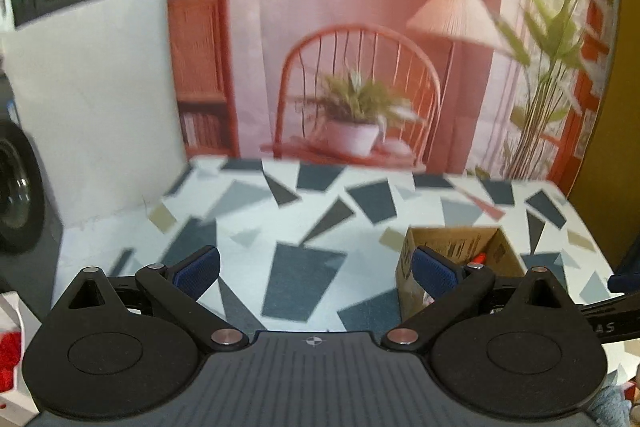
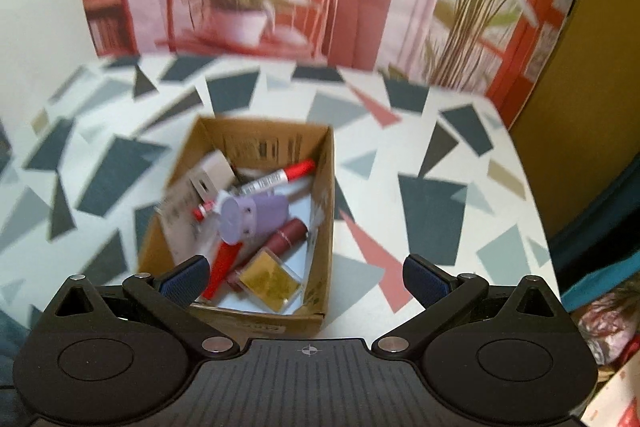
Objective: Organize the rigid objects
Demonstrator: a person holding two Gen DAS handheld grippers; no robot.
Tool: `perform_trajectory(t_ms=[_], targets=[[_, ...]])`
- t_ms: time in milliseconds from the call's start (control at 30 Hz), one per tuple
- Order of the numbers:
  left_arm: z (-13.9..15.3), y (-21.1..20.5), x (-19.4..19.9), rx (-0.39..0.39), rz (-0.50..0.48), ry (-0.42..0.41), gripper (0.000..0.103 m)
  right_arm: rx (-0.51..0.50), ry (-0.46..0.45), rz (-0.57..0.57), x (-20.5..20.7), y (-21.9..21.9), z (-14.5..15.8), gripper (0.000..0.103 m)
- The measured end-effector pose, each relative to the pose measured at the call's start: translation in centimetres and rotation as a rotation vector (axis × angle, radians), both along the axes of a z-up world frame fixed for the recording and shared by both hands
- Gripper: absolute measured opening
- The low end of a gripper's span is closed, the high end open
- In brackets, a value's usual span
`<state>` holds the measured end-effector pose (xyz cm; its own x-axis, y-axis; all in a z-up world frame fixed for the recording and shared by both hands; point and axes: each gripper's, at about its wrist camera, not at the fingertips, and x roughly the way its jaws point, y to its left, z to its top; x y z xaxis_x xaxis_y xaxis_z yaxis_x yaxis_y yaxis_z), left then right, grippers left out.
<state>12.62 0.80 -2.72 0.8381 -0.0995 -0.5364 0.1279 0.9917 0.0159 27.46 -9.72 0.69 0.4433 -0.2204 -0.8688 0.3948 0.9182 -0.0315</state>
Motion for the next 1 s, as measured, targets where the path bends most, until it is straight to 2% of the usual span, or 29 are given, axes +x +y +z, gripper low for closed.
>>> perform_trajectory(t_ms=[267,433,600,733,900,1000], targets=[[5.1,-0.1,-6.5,0.014,-0.013,-0.185,0.103,-0.033,-0.290,0.002,-6.7,0.9,7.9,0.103],[6.1,-0.6,-10.1,0.002,-0.006,-0.274,0.103,-0.087,-0.453,0.005,-11.0,2.1,11.2,0.103],[5.1,-1.5,-12.2,0.023,-0.009,-0.301,0.103,-0.118,-0.546,-0.006,-14.2,2.9,11.8,0.103],[4.5,-1.3,-13.1,0.001,0.015,-0.305,0.103,-0.150,-0.680,0.001,-16.6,3.4,12.0,0.103],[4.3,-0.7,-13.1,-0.024,0.042,-0.333,0.103,-0.200,-0.696,0.004,-16.8,3.8,11.7,0.103],[4.1,-0.9,-13.1,-0.009,0.040,-0.330,0.103,-0.201,-0.691,0.007,-16.7,3.8,11.5,0.103]])
